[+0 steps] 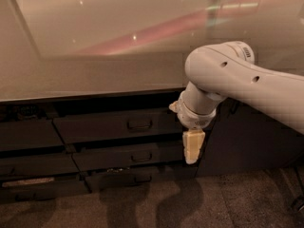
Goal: Open top drawer
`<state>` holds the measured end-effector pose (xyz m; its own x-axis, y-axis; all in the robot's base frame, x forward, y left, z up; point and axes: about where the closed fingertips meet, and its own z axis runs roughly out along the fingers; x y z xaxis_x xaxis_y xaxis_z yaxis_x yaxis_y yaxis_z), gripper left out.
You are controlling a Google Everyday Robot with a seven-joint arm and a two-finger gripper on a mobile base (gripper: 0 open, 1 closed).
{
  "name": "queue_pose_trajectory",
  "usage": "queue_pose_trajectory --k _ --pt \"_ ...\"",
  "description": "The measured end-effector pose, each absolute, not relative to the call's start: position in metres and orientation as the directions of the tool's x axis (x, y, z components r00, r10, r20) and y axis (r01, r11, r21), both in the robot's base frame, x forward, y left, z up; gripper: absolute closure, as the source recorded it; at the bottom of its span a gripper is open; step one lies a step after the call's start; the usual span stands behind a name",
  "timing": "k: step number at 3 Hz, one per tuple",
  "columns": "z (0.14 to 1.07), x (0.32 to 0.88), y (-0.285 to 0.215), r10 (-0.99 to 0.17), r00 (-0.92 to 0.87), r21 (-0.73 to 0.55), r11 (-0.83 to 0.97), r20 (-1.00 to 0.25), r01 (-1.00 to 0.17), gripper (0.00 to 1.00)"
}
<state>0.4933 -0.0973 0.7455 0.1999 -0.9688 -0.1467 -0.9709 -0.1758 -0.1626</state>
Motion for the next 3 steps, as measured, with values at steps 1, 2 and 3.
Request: queue_pose_trajectory --k 1,2,3 --pt "0.745 0.493 -0.097 -0.969 0.2 -0.162 -0.176 -0.147 -0.971 0.0" --pt "0.712 0.512 -0.112 -0.971 0.157 -0.091 -0.142 -0.183 -0.986 0.0" --pt "0.712 0.512 -0.112 -0.971 0.157 -0.091 -0.142 -0.183 -0.986 0.0"
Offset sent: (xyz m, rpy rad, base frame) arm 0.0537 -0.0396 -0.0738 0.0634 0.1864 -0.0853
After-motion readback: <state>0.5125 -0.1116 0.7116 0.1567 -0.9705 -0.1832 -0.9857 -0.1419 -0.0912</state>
